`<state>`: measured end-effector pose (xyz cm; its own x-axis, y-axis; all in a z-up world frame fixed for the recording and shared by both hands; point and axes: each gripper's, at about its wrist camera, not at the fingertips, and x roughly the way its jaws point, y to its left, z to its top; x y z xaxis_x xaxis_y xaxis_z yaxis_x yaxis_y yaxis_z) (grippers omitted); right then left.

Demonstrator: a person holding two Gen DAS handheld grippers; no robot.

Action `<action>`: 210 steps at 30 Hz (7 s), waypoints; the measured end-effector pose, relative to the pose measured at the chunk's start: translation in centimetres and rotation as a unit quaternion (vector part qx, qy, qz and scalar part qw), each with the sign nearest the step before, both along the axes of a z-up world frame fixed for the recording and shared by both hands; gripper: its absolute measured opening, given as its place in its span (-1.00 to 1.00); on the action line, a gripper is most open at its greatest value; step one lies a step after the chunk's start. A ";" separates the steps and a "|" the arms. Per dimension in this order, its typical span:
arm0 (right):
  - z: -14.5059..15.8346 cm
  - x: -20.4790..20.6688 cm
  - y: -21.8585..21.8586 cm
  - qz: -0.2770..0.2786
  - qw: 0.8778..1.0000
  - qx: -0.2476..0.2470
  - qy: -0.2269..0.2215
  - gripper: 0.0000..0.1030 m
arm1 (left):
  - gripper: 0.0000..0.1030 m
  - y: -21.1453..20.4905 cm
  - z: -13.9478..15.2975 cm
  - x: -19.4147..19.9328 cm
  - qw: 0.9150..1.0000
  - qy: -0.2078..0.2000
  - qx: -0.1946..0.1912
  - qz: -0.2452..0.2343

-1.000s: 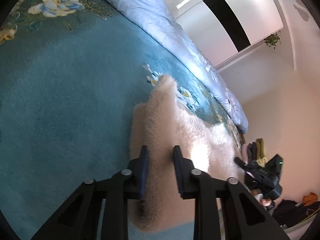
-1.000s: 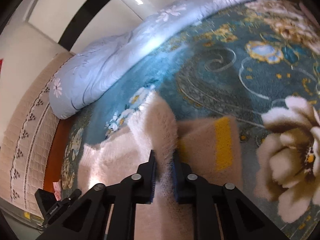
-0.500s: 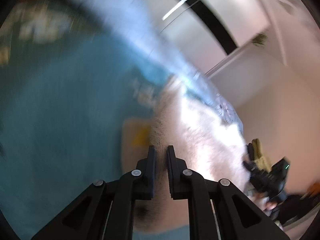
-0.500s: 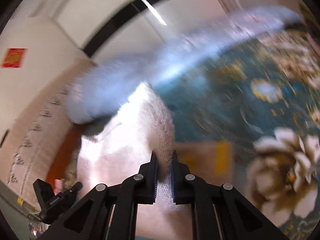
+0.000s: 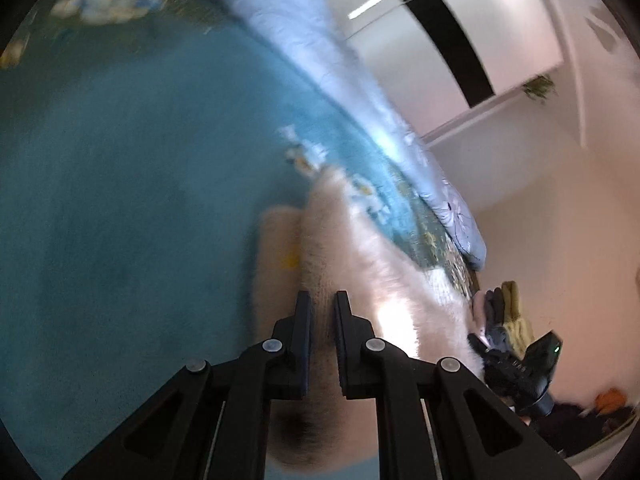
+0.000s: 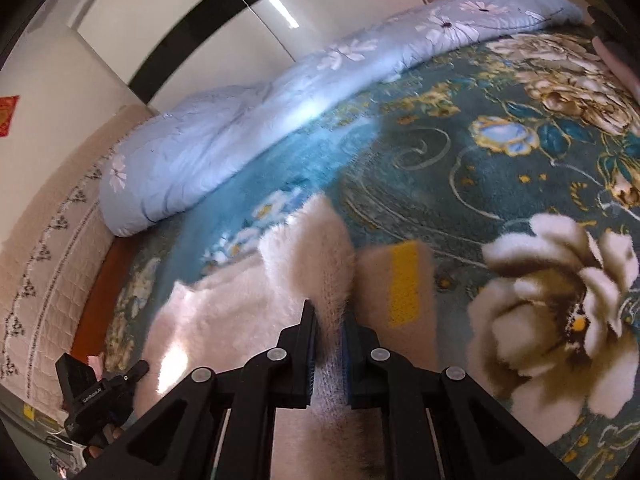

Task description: Fold clothes

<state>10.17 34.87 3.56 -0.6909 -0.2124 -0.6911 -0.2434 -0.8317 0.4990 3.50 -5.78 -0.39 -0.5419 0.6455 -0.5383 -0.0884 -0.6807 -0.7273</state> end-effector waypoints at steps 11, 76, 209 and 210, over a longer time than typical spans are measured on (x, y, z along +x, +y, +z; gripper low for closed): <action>0.5 0.1 0.3 0.004 1.000 0.006 -0.024 -0.71 | -0.72 -2.5 0.5 0.1 0.999 -0.010 0.000 0.036; -7.0 1.2 7.1 -0.041 0.959 -0.281 0.014 0.46 | 0.47 1.1 -3.8 -2.7 0.994 -0.090 0.062 -0.033; 1.5 -5.2 -16.2 0.204 0.969 0.141 0.001 -0.10 | 0.18 -3.5 7.5 1.5 0.972 -0.001 -0.210 0.108; 1.4 -4.8 -16.1 0.201 0.968 0.150 0.000 -0.10 | 0.18 -2.8 7.5 1.7 0.971 0.002 -0.214 0.109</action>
